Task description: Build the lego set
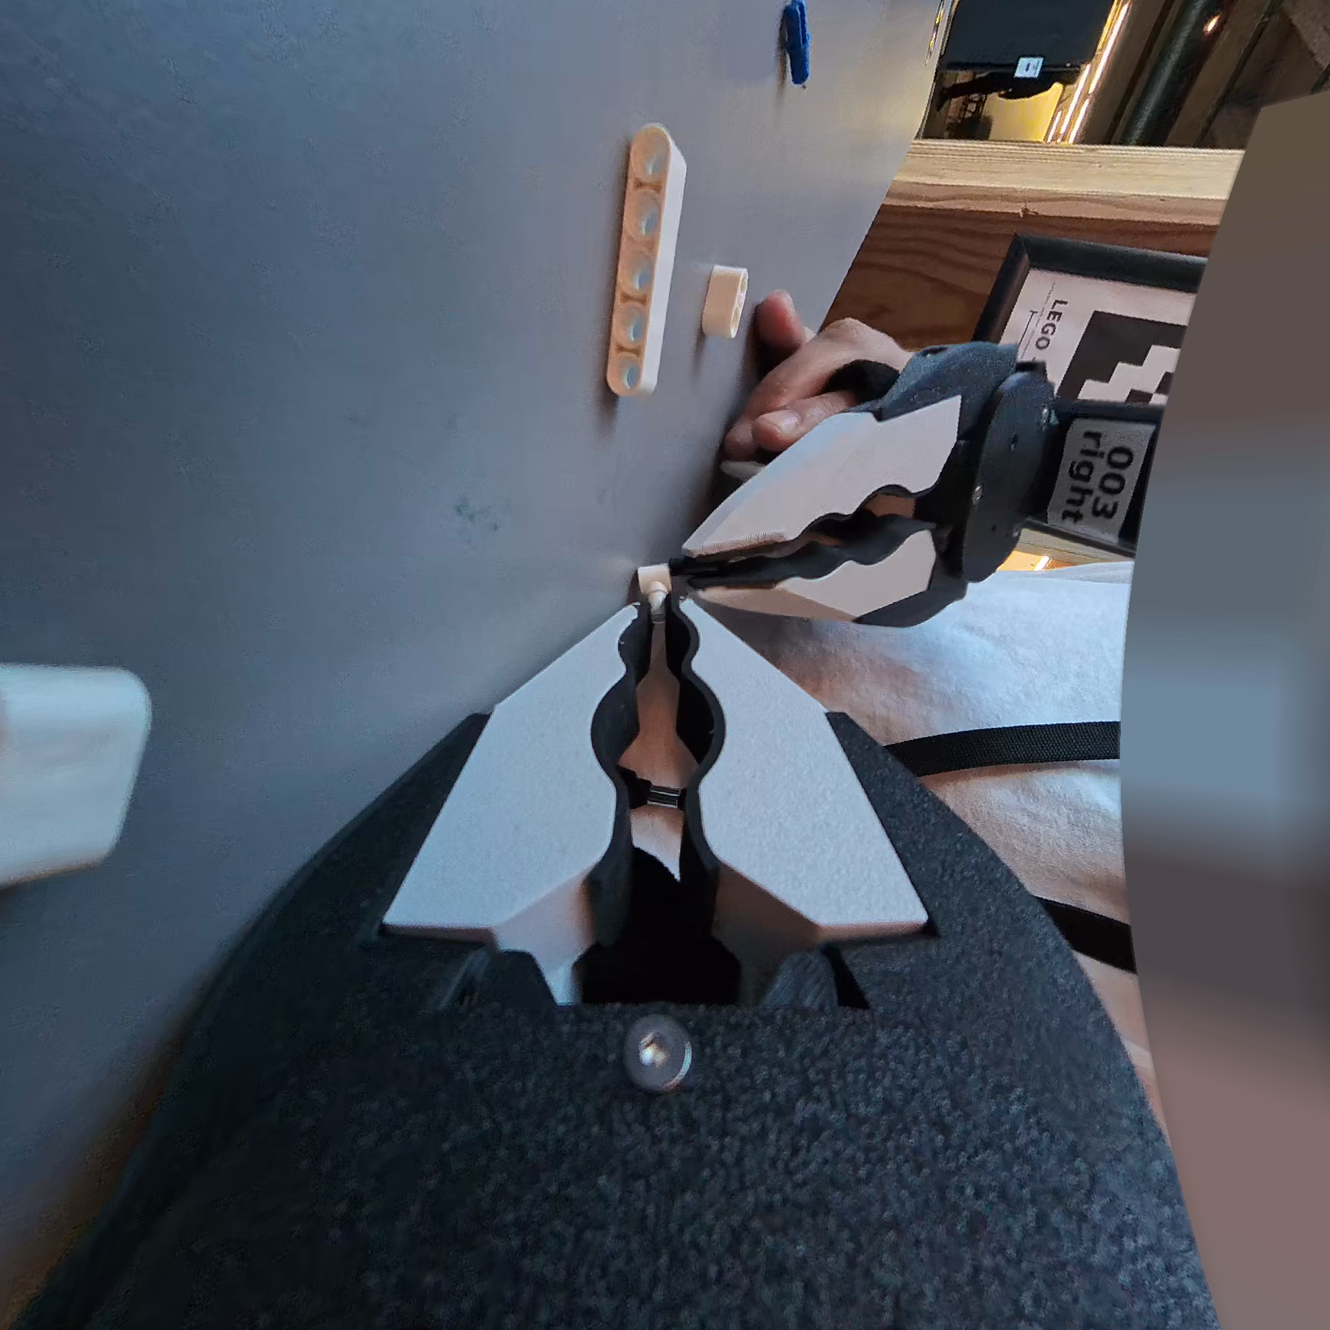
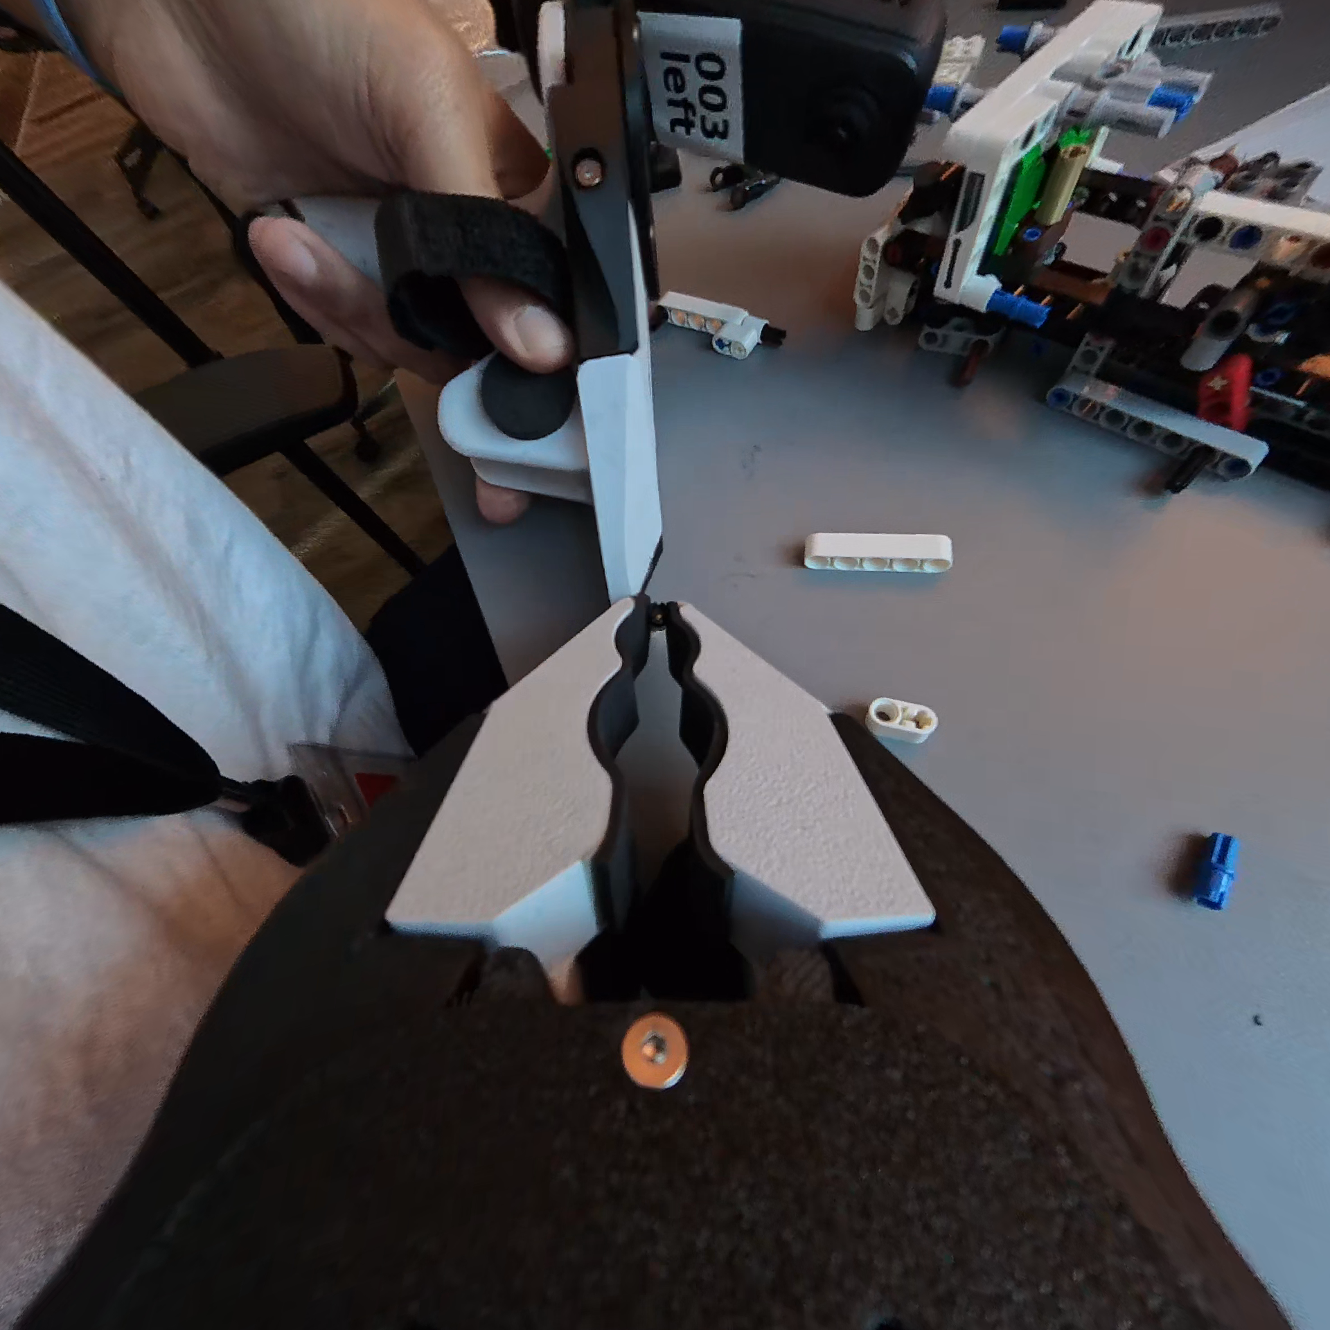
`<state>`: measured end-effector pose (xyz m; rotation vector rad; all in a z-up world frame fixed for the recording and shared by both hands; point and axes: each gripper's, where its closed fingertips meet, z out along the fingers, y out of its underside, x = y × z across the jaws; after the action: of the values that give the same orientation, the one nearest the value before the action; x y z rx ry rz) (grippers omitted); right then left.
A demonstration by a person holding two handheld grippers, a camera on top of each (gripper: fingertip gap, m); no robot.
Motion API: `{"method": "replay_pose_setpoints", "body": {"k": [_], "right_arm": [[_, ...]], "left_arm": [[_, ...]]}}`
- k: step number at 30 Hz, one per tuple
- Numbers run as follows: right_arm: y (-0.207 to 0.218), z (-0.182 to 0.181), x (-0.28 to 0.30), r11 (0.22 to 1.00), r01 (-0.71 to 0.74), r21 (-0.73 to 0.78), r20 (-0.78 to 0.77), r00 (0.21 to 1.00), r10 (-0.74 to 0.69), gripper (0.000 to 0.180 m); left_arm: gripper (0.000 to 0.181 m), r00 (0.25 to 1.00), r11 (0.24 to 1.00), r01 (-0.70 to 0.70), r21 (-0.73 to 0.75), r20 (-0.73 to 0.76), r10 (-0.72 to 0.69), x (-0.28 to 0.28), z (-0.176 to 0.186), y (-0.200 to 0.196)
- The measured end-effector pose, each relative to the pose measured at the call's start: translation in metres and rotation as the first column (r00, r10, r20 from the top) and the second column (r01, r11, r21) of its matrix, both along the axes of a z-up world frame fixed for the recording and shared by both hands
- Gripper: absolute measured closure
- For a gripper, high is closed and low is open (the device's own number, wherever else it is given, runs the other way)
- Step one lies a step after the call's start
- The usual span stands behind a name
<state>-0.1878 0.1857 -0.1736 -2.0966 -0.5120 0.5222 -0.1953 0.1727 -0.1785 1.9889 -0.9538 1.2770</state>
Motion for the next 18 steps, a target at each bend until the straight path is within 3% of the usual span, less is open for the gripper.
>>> {"method": "replay_pose_setpoints", "body": {"k": [8,18], "right_arm": [[-0.0004,-0.0015,-0.0027,0.998,-0.008,-0.066,-0.058,0.998,0.004,0.176],[-0.0035,-0.005,-0.0049,0.995,-0.045,-0.085,-0.009,0.999,0.045,0.176]], "left_arm": [[0.179,1.0,1.0,-0.01,0.016,0.02,0.01,-0.0004,-0.0002,0.0],[0.18,1.0,1.0,-0.005,0.029,0.011,0.004,-0.0024,-0.0006,-0.0003]]}}
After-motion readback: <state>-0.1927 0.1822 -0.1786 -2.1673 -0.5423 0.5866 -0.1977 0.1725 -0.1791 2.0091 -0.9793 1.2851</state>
